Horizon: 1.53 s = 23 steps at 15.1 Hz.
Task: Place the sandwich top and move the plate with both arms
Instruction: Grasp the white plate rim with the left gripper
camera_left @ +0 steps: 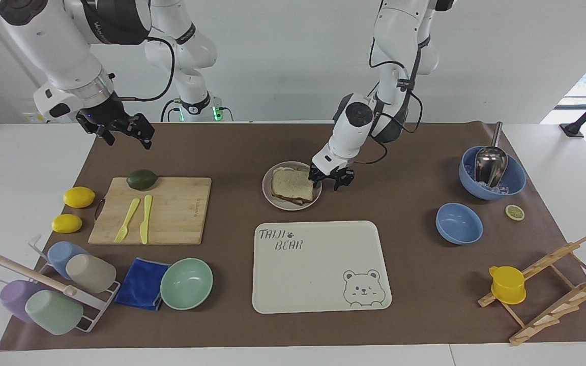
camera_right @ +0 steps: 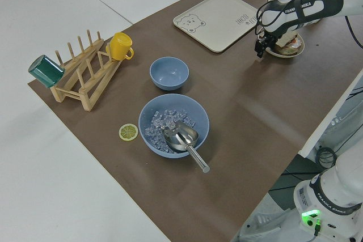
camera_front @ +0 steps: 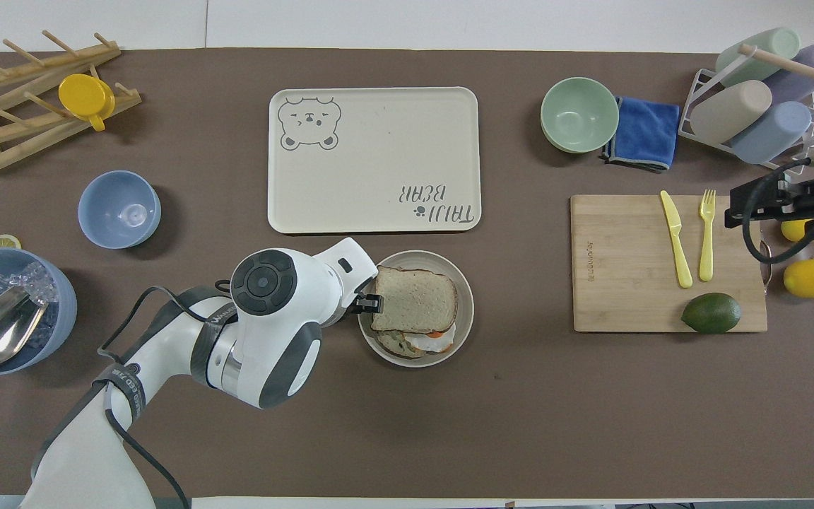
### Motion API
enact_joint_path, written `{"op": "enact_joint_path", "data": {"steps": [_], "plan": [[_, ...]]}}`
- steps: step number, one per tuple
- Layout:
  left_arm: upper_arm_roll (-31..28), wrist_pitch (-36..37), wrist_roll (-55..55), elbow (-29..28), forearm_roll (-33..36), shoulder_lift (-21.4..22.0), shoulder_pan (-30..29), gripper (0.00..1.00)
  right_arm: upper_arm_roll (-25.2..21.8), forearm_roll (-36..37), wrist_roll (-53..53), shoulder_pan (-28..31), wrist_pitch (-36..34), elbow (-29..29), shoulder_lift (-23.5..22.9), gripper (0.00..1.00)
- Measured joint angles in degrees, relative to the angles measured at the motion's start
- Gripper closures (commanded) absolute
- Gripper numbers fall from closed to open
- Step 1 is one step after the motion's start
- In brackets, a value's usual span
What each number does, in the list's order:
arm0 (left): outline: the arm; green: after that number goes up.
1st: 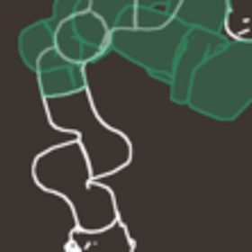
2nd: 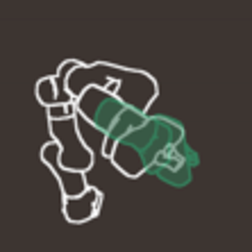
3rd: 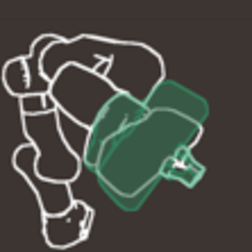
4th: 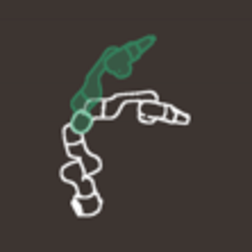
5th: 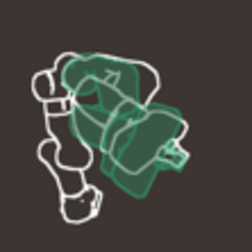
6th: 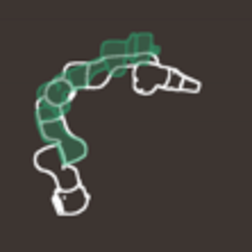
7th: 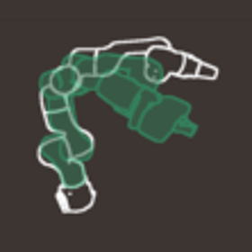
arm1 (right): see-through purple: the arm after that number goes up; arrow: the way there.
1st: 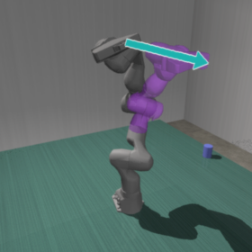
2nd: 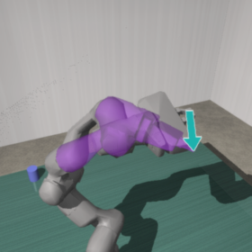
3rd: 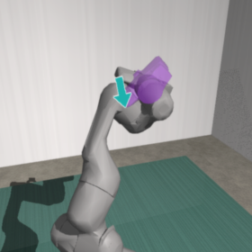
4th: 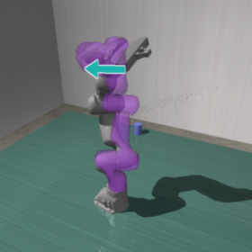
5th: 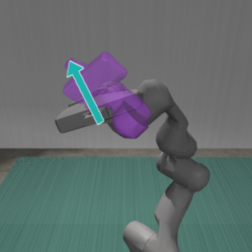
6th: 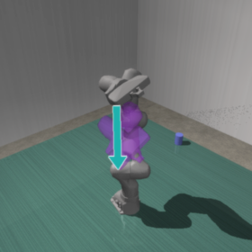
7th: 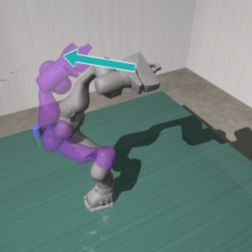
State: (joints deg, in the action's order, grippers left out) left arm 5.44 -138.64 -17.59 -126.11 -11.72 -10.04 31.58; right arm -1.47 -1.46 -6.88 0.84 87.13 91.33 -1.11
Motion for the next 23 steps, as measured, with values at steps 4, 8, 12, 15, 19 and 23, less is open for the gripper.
{"op": "enact_joint_path", "data": {"steps": [4, 8, 12, 15, 19, 23], "plan": [[-0.09, -0.07, 0.0, 0.0, -0.69, 0.0, 0.0, 0.35, -4.08, 0.0, 2.92, -3.58, -0.54, 0.0, 0.0, 0.0], [-0.25, -0.12, 0.0, 0.02, -0.8, 0.0, 0.0, 0.42, -4.29, 0.0, 4.15, -3.72, -2.76, -0.02, 0.0, 0.0], [-0.23, -0.2, 0.0, 0.02, -0.83, 0.0, 0.01, 0.54, -4.97, 0.0, 5.42, -3.75, -5.62, -0.03, 0.42, 0.0], [-0.23, -0.24, 0.0, 0.02, -0.85, 0.0, 0.08, 0.65, -6.59, 0.0, 6.31, -3.78, -5.6, -0.04, 0.92, 0.0], [-0.21, -0.32, 0.0, 0.05, -1.04, 0.0, 0.28, 0.8, -7.41, 0.0, 6.4, -4.02, -3.02, -0.64, 0.97, 0.0], [-0.09, -0.36, 0.0, 0.1, -1.35, 0.0, 0.74, 0.95, -7.42, 0.0, 6.4, -4.38, -2.82, -2.51, 0.98, 0.0]]}}
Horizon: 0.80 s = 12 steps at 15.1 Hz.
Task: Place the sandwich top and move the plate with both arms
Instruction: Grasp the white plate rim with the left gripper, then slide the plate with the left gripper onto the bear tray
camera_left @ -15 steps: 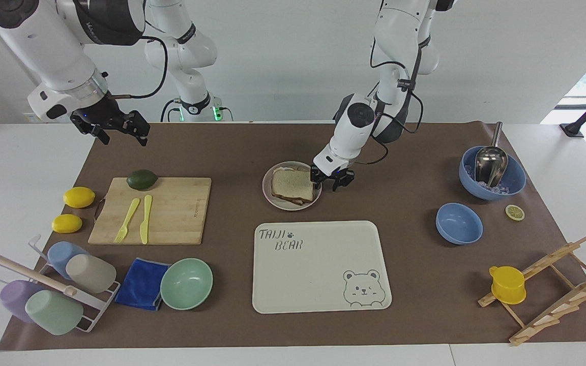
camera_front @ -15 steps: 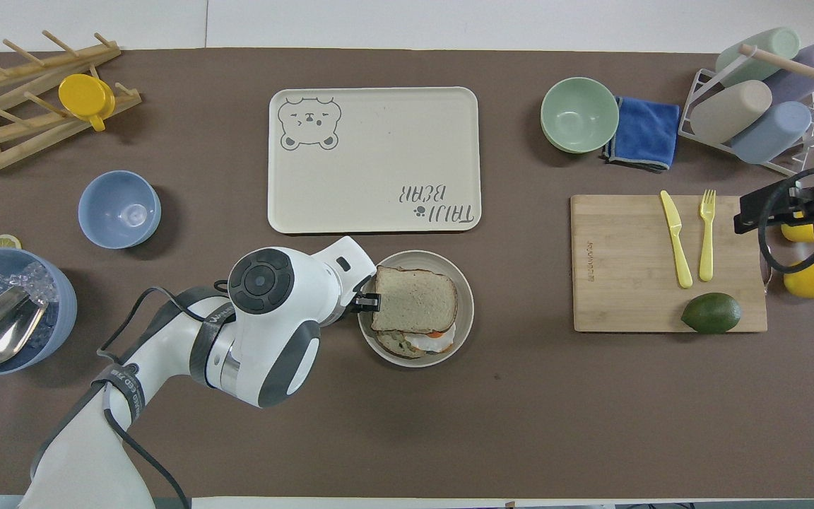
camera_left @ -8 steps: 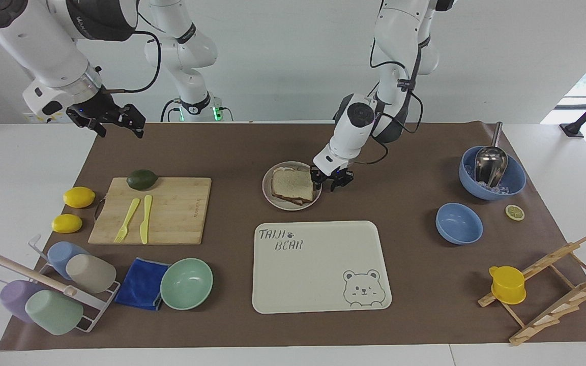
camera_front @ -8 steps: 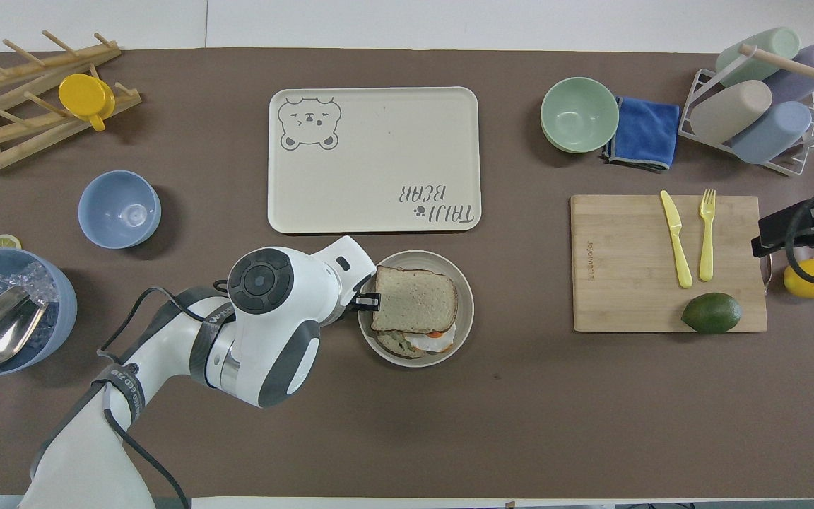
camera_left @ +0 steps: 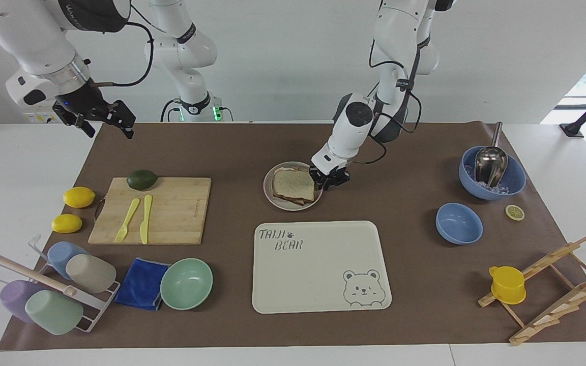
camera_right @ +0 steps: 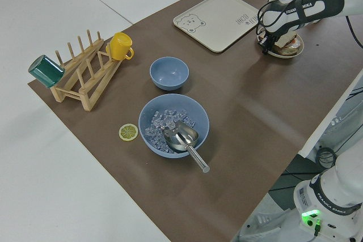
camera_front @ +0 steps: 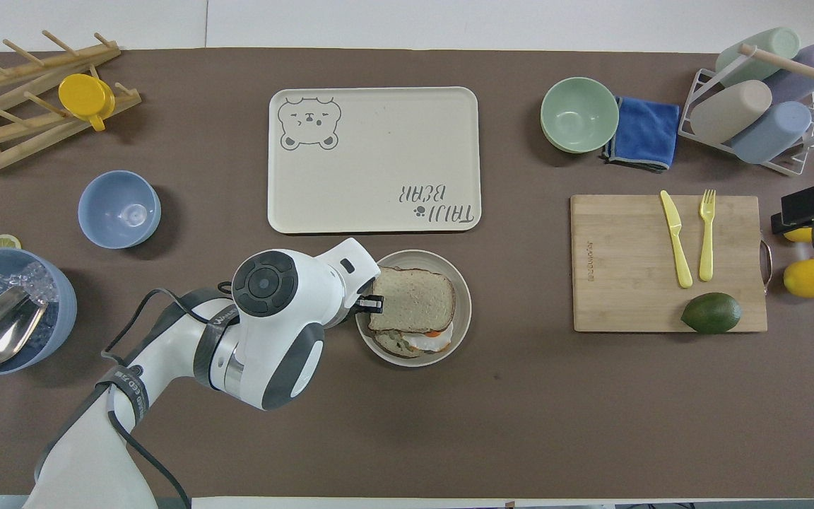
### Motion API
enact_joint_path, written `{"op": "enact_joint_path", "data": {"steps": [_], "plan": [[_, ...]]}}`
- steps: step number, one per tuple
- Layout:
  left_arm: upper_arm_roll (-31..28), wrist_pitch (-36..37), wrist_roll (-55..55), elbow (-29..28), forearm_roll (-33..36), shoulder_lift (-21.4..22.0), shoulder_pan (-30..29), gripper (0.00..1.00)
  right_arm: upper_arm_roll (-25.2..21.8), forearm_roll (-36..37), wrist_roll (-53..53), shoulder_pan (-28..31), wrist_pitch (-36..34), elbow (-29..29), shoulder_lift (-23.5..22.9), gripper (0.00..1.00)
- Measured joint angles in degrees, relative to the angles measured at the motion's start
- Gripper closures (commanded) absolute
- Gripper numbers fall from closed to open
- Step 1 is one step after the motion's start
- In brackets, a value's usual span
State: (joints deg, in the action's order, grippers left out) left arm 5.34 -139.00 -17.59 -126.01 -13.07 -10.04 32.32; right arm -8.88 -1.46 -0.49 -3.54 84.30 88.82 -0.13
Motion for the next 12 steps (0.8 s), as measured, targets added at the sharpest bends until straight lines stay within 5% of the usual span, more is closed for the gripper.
{"op": "enact_joint_path", "data": {"steps": [12], "plan": [[-0.42, 3.55, 0.01, 2.45, -1.87, 0.37, 0.02, 1.0, 0.02, 0.0, 0.15, -0.11, 0.03, -0.07, -0.03, 0.0]]}}
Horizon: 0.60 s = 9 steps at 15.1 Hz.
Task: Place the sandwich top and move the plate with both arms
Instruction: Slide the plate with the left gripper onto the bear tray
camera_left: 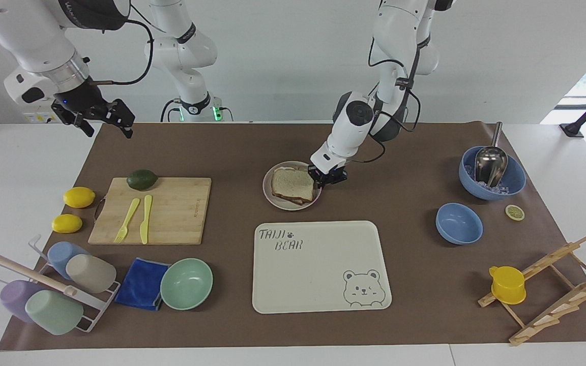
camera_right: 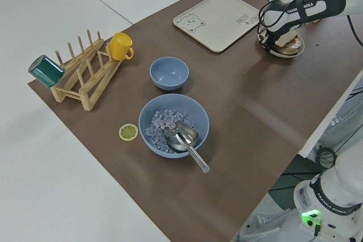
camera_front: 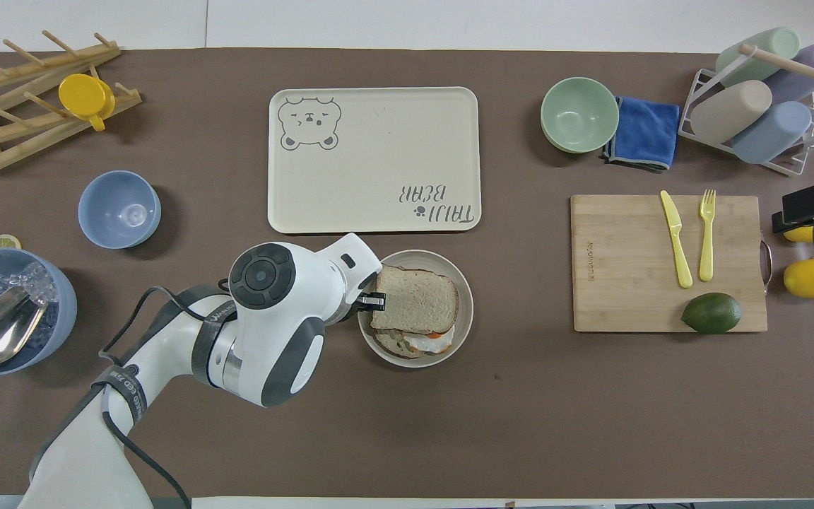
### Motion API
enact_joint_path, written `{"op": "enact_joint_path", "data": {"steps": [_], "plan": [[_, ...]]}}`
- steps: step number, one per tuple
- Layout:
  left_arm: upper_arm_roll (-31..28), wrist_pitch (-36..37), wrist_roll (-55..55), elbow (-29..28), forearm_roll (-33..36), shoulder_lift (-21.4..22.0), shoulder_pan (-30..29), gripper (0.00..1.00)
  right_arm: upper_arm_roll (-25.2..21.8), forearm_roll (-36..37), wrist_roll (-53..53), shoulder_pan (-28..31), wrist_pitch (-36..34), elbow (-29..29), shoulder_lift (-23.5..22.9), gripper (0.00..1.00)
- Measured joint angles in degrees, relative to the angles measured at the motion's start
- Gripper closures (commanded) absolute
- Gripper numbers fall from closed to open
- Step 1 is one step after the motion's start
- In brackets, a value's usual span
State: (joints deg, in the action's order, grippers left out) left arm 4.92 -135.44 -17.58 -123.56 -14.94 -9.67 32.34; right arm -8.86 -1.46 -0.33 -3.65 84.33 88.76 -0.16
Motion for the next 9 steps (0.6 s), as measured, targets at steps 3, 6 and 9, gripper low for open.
{"op": "enact_joint_path", "data": {"steps": [3, 6, 9], "plan": [[-0.3, 6.02, 0.0, 4.27, 0.0, 0.6, -2.05, 1.0, 0.09, 0.0, 1.41, -0.24, -0.15, 0.02, -0.11, 0.0], [-0.49, 11.4, 0.0, 9.39, -0.33, 0.89, -4.75, 1.0, 0.14, 0.0, 2.14, -0.54, -0.55, 0.02, -0.16, 0.0], [-0.61, 14.69, 0.0, 14.69, -1.55, 0.38, -7.47, 1.0, 0.29, 0.5, 3.72, -0.65, -0.69, 0.02, -0.16, 0.0]]}}
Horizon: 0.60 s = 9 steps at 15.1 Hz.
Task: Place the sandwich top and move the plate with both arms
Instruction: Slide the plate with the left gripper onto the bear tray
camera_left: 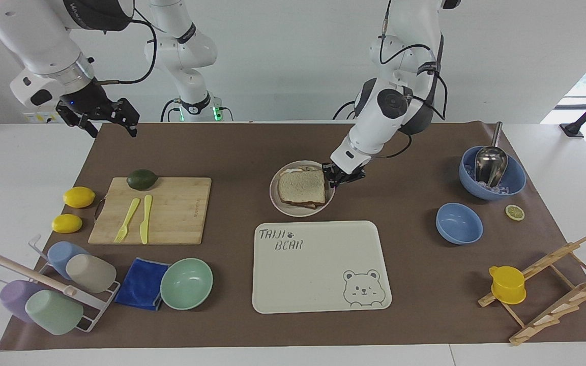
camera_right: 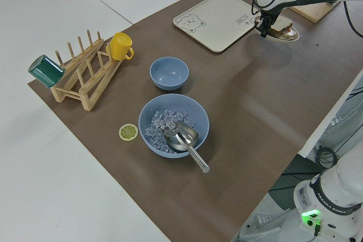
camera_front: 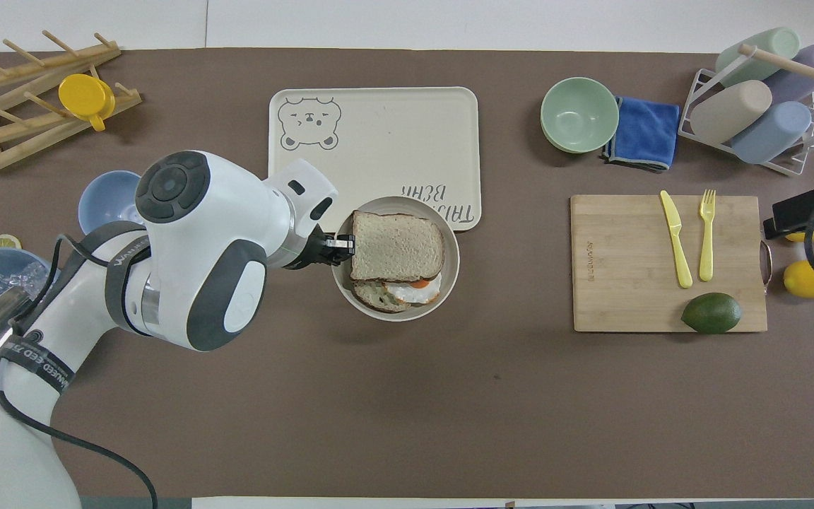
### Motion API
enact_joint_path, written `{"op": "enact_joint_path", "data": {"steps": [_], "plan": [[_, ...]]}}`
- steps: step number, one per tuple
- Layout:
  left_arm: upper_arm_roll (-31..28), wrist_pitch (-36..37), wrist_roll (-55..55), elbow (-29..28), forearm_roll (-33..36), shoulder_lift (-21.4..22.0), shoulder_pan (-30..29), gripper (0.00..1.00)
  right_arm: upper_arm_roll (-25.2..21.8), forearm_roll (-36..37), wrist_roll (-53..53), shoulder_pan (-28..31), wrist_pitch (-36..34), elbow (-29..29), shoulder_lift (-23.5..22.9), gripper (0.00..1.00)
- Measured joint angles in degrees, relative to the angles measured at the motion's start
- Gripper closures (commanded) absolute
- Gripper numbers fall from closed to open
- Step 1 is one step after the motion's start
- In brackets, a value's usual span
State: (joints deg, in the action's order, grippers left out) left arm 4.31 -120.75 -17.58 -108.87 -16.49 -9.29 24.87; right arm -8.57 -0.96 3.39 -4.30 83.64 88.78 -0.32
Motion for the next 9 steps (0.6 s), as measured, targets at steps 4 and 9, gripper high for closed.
{"op": "enact_joint_path", "data": {"steps": [4, 9], "plan": [[-0.15, 3.66, 0.0, 8.67, -1.16, -3.89, -4.09, 1.0, 0.13, 0.34, 0.45, -1.15, 0.0, 0.0, -0.01, 0.0], [-0.24, 6.47, 0.0, 20.56, -3.1, -14.04, -6.38, 1.0, -0.03, 0.34, 0.45, -1.07, 0.02, 0.0, -0.01, 0.0]]}}
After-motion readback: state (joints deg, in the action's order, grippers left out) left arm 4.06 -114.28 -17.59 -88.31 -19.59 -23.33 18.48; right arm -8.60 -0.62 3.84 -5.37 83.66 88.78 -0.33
